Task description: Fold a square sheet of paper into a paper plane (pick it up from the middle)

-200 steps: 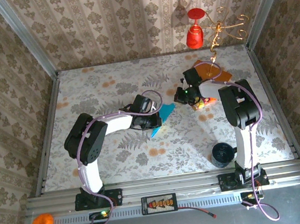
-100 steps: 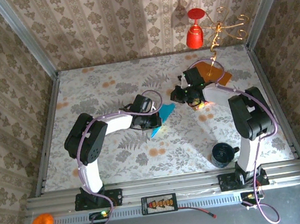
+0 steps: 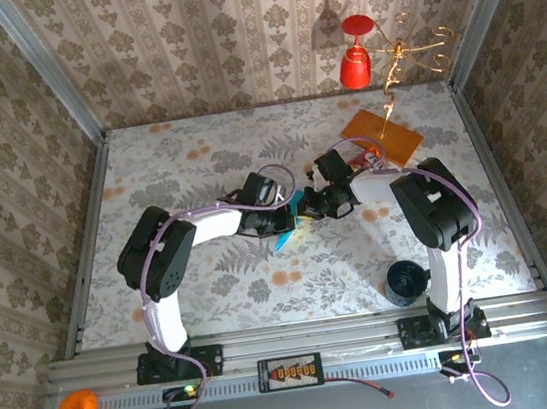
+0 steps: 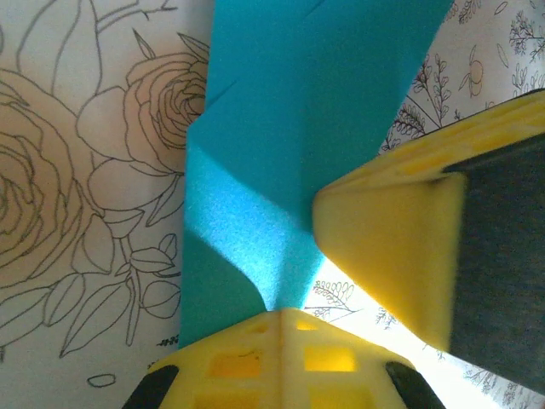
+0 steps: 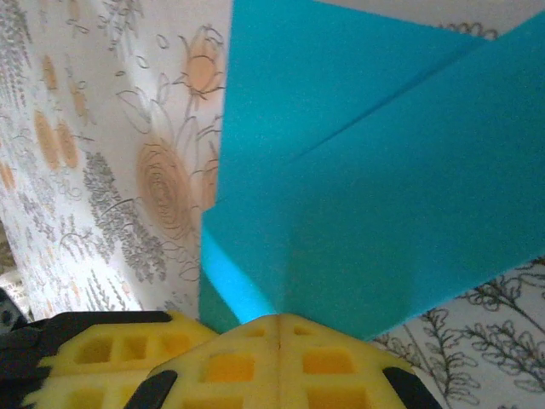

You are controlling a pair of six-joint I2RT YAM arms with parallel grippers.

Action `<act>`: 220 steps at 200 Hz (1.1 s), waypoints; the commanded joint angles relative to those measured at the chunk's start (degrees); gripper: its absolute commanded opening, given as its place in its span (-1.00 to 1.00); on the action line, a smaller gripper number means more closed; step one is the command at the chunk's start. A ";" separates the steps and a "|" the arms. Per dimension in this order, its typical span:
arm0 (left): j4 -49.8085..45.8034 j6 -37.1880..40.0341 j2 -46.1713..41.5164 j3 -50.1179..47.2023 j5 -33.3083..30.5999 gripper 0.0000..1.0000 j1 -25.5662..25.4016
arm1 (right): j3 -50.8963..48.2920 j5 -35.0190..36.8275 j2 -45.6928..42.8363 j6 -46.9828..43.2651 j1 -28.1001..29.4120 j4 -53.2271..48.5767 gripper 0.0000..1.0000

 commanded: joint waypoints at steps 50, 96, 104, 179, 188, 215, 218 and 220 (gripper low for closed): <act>2.98 0.21 -3.05 -1.79 1.09 -0.81 -0.07 | 5.13 2.81 5.58 -8.59 -0.76 -9.07 -0.96; 3.03 0.30 -0.29 0.30 2.08 -0.81 0.20 | 7.12 0.18 7.44 -11.12 -2.59 -10.77 -0.96; 3.30 0.17 -0.09 0.46 2.21 -0.81 0.22 | 7.15 -0.02 7.57 -11.16 -2.69 -10.73 -0.96; -0.17 2.26 1.97 3.97 0.76 -0.81 -0.11 | 7.36 -0.43 8.50 -11.56 -2.67 -11.31 -0.96; -0.69 2.48 2.44 4.21 0.48 -0.81 -0.32 | 7.44 -0.32 8.60 -11.29 -2.73 -11.41 -0.96; -1.79 2.76 3.11 3.86 -0.63 -0.86 -0.76 | 7.42 -0.24 8.83 -10.60 -2.88 -11.29 -0.97; -1.80 2.76 3.10 3.80 -0.72 -0.86 -0.77 | 7.42 -0.20 8.88 -10.58 -2.87 -11.29 -0.97; -1.84 2.76 3.11 3.63 -0.76 -0.87 -0.77 | 7.42 -0.23 8.87 -10.56 -2.94 -11.26 -0.97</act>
